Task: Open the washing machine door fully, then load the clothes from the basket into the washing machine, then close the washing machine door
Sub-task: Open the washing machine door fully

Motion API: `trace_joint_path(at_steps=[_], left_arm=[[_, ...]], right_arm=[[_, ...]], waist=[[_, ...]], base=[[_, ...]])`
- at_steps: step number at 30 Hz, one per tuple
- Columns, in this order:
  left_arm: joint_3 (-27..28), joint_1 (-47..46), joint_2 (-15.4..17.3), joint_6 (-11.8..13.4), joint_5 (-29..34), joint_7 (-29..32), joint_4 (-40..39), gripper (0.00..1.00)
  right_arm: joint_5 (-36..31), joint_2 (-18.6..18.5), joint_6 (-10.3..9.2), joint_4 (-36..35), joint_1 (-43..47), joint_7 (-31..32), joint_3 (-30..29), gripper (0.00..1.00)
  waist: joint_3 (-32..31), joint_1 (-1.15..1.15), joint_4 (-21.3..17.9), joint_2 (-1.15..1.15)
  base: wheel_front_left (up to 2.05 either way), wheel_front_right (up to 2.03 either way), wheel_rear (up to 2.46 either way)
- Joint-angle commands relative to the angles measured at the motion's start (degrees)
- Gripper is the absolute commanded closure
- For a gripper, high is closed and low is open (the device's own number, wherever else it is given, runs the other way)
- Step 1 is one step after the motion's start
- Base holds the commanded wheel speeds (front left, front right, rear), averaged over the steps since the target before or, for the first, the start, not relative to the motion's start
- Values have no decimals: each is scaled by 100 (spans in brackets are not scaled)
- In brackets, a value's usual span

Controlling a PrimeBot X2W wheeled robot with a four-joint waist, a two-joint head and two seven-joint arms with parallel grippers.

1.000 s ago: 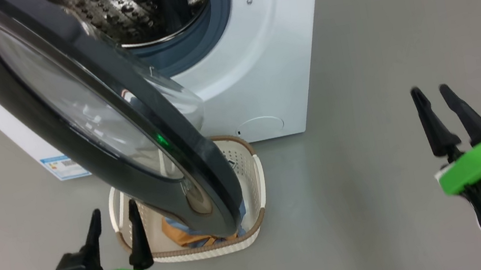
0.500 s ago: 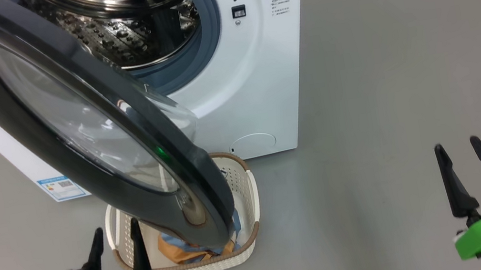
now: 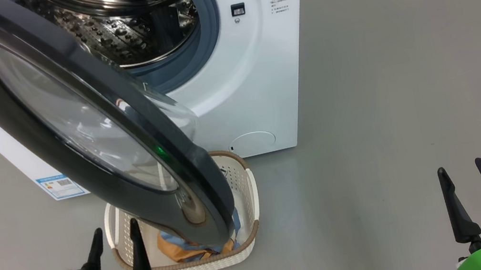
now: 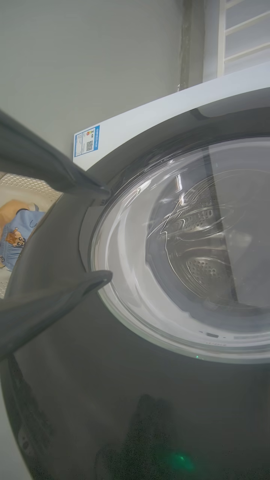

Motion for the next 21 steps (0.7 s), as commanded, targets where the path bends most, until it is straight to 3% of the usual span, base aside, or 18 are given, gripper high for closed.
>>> trace_joint_path(at_steps=[1,21], left_arm=[[159,-6,97,16,-26,-37,-172,0],[142,-42,98,31,-71,-37,-159,0]], right_arm=[[-47,-54,25,-202,-16,-8,100,0],[-44,2,25,-237,48,136,58,0]], waist=[[-11,0,2,0],[-60,0,20,0]], base=[[0,0,0],[0,0,0]])
